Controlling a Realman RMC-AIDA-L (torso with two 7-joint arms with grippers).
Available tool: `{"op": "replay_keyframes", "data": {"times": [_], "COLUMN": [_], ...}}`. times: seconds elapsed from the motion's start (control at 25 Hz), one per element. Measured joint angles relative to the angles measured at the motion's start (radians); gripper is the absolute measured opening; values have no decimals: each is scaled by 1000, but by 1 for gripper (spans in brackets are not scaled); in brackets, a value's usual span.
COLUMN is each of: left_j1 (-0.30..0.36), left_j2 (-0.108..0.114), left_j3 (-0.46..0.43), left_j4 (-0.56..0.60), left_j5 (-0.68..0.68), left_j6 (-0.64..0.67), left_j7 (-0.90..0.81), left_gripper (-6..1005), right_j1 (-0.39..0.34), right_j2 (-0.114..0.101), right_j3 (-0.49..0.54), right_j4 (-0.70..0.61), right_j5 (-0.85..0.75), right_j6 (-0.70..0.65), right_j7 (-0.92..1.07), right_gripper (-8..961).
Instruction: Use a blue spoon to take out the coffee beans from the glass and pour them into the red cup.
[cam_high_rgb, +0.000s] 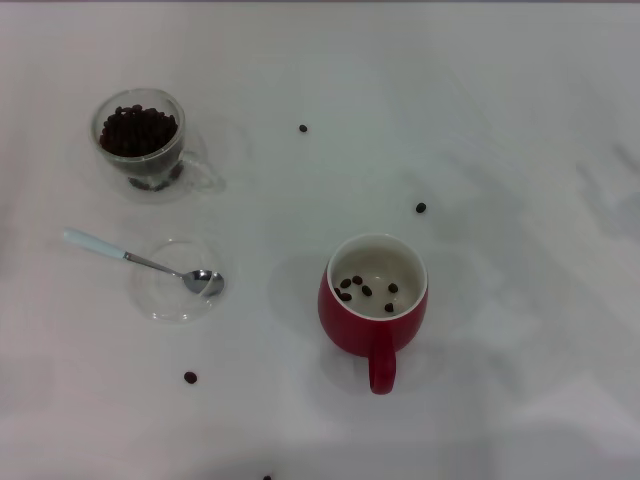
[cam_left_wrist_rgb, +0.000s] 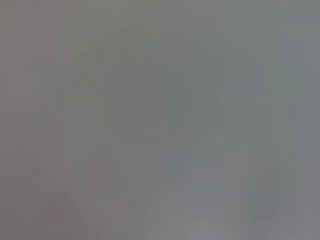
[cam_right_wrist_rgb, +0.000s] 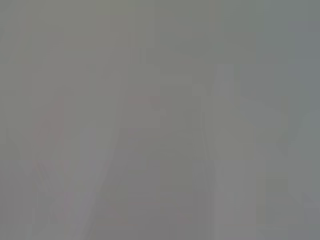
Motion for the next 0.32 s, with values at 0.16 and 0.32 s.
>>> {"op": "replay_keyframes", "data": {"times": [0.16,0.32], "left_j1": [1,3], "left_j2": [-4,-3], "left_j3": [0,0], "left_j4": [33,68], "left_j5": [-27,-54], "left_j6": [-44,-61], "left_j7": [39,48], "left_gripper": [594,594], "right_j1": [6,10], "right_j2": [0,1], "right_j3": [78,121], "right_j4": [-1,-5], "right_j5": [0,0], "right_j6": [10,21], "right_j7": [-1,-1], "right_gripper": [567,567]}}
